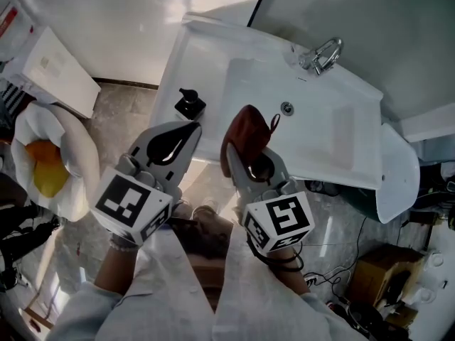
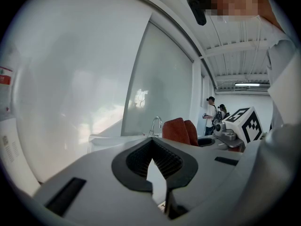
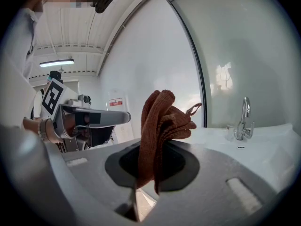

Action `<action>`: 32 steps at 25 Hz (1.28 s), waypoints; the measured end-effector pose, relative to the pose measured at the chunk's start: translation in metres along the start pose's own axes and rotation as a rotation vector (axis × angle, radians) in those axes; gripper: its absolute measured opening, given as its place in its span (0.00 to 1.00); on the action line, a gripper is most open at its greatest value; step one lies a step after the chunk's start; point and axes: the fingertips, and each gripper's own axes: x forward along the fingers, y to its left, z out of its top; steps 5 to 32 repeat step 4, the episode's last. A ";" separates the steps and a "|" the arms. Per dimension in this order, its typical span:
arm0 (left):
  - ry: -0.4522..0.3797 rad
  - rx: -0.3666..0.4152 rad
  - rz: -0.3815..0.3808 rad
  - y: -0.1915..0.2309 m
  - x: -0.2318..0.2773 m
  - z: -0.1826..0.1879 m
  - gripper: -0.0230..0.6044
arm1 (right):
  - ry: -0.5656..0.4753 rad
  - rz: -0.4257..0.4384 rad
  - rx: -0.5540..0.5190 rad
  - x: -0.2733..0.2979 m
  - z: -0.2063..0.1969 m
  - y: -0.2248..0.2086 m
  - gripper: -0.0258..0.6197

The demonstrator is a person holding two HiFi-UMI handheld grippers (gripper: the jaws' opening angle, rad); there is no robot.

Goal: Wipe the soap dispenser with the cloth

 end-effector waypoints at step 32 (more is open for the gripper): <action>0.002 -0.001 0.010 -0.001 -0.005 -0.001 0.04 | 0.001 0.009 -0.004 -0.002 -0.001 0.004 0.13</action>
